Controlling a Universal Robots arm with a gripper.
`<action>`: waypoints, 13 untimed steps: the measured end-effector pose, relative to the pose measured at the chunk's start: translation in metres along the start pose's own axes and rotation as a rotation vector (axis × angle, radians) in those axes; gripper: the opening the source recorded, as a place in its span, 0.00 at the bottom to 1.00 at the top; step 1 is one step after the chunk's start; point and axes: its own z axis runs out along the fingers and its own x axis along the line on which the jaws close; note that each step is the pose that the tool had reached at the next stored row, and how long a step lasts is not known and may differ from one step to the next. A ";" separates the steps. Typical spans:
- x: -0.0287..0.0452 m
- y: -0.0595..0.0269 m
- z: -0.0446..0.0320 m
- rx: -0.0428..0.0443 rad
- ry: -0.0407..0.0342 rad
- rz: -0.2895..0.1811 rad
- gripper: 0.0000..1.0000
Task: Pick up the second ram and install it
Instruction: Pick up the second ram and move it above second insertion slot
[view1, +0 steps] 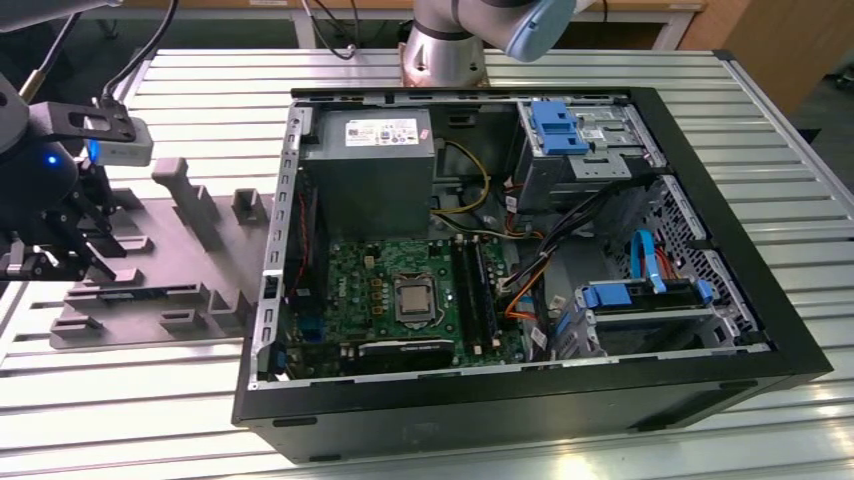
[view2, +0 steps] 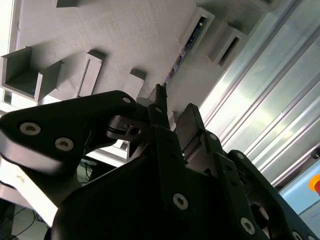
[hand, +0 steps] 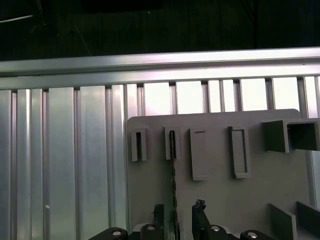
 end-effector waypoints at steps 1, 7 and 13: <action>0.0000 0.0000 0.0001 0.0001 0.0000 0.000 0.36; 0.0000 0.0000 0.0013 0.0002 -0.0002 0.000 0.36; 0.0010 -0.0002 0.0072 0.0002 -0.0001 0.000 0.36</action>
